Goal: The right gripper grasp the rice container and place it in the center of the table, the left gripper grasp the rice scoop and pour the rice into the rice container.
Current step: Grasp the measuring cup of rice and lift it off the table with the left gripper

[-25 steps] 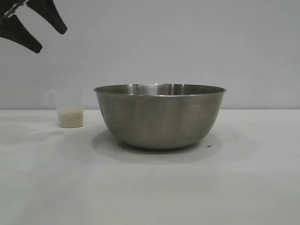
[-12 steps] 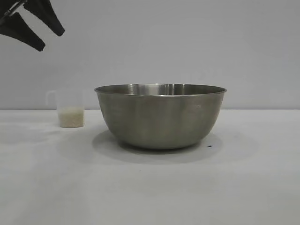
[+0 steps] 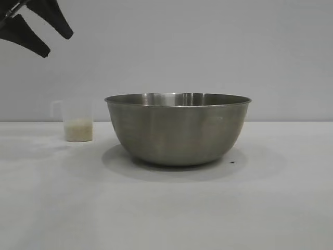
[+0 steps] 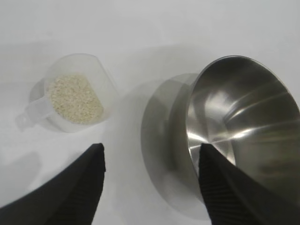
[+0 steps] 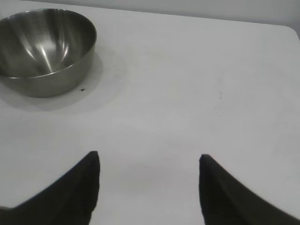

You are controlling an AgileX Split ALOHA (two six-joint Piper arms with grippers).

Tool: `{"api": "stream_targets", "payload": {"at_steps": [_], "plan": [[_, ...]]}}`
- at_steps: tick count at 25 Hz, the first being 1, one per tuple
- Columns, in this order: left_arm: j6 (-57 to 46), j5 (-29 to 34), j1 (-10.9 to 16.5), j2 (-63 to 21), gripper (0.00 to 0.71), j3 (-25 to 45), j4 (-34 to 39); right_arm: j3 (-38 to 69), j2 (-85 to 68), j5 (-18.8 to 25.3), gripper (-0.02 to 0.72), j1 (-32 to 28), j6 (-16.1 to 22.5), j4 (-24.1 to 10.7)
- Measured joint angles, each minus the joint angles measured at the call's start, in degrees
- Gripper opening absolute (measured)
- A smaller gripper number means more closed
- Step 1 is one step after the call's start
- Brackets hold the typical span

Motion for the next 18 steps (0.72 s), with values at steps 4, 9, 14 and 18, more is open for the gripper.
{"api": "stream_targets", "payload": {"at_steps": [4, 9, 14, 18], "plan": [[0.0, -2.14, 0.0, -0.09, 0.387, 0.0, 0.0, 0.0, 0.0, 0.0, 0.403, 0.0, 0.0, 0.0], [-1.74, -5.19, 0.0, -2.24, 0.387, 0.0, 4.4, 0.0, 0.0, 0.0, 0.403, 0.0, 0.0, 0.0], [-7.08, -7.66, 0.0, -4.79, 0.387, 0.0, 11.31, 0.0, 0.0, 0.0, 0.403, 0.0, 0.0, 0.0], [-13.08, -8.84, 0.0, -6.25, 0.387, 0.0, 17.69, 0.0, 0.0, 0.0, 0.403, 0.0, 0.0, 0.0]]}}
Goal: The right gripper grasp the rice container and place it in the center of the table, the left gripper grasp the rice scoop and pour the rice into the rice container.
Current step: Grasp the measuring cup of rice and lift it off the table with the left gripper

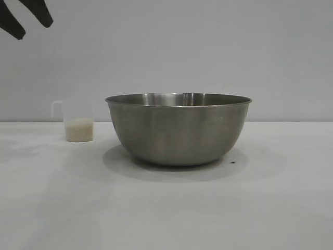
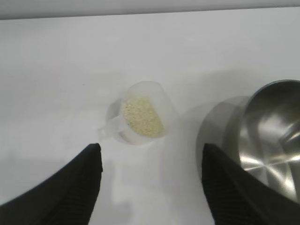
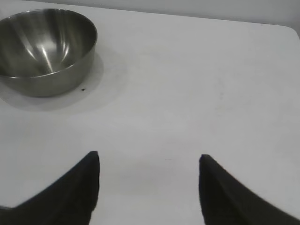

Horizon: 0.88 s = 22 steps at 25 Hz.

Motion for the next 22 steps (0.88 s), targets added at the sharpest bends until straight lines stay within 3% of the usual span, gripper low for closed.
{"api": "stream_targets", "payload": {"at_steps": [10, 17, 22], "plan": [[-9.98, -0.53, -1.28, -0.57, 0.387, 2.99, 10.37, 0.0, 0.0, 0.0, 0.403, 0.0, 0.0, 0.0], [-11.51, -7.99, -6.8, -0.61, 0.387, 9.83, 11.38, 0.0, 0.0, 0.0, 0.403, 0.0, 0.0, 0.0], [-11.63, -14.86, -7.96, -0.85, 0.387, 16.03, 11.38, 0.0, 0.0, 0.0, 0.403, 0.0, 0.0, 0.0]]}}
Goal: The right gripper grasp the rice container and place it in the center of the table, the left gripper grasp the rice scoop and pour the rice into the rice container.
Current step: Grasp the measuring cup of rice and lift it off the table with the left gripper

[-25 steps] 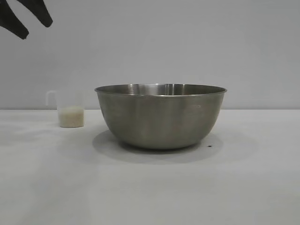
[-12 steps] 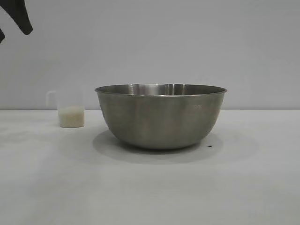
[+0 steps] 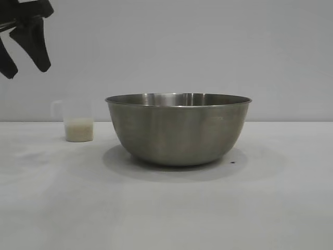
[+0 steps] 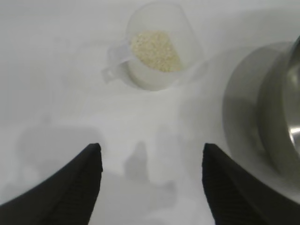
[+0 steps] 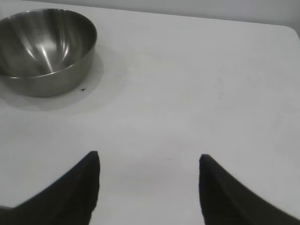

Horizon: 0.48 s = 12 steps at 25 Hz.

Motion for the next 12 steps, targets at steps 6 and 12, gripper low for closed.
{"api": "stream_targets", "payload": {"at_steps": [6, 12], "plan": [[0.11, -9.24, 0.0, -2.18, 0.387, 7.1, 0.0, 0.0, 0.0, 0.0, 0.403, 0.0, 0.0, 0.0], [1.1, -14.31, 0.0, -2.29, 0.387, 9.85, 0.0, 0.0, 0.0, 0.0, 0.403, 0.0, 0.0, 0.0]]}}
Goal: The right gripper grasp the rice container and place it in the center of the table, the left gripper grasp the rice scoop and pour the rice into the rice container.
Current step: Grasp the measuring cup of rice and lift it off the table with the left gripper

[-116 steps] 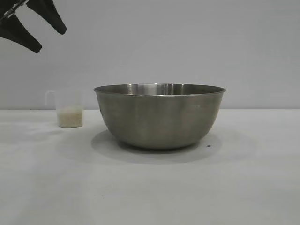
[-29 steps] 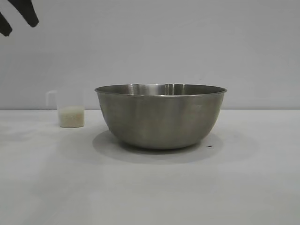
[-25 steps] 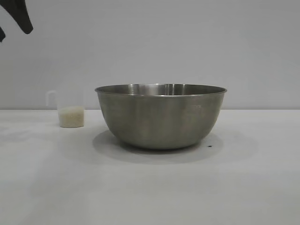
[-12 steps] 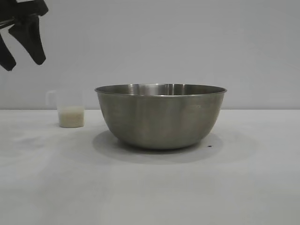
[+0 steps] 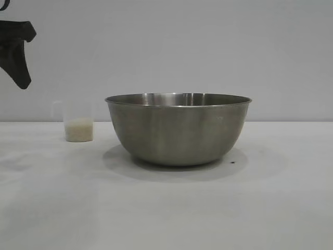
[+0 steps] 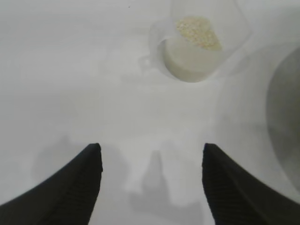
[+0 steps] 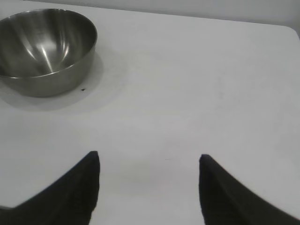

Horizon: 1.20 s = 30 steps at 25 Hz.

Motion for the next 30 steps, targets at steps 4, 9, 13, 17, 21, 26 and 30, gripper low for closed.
{"api": "stream_targets", "payload": {"at_steps": [4, 9, 13, 17, 21, 26, 30], "plan": [[0.92, -2.86, 0.0, 0.0, 0.387, 0.13, 0.0, 0.0, 0.0, 0.0, 0.403, 0.0, 0.0, 0.0], [1.15, -8.26, 0.0, 0.0, 0.387, 2.37, -0.1, 0.0, 0.0, 0.0, 0.403, 0.0, 0.0, 0.0], [1.15, -14.94, 0.0, 0.0, 0.387, 6.34, -0.23, 0.0, 0.0, 0.04, 0.403, 0.0, 0.0, 0.0], [-1.07, -21.98, 0.0, 0.0, 0.387, 9.58, 1.05, 0.0, 0.0, 0.04, 0.403, 0.0, 0.0, 0.0], [-10.49, -26.83, 0.0, 1.1, 0.387, 10.48, 11.79, 0.0, 0.0, 0.04, 0.403, 0.0, 0.0, 0.0], [-18.07, -30.68, 0.0, 4.57, 0.387, 10.48, 19.39, 0.0, 0.0, 0.04, 0.403, 0.0, 0.0, 0.0], [-20.37, -34.56, 0.0, 7.81, 0.387, 10.48, 23.84, 0.0, 0.0, 0.04, 0.403, 0.0, 0.0, 0.0]]}}
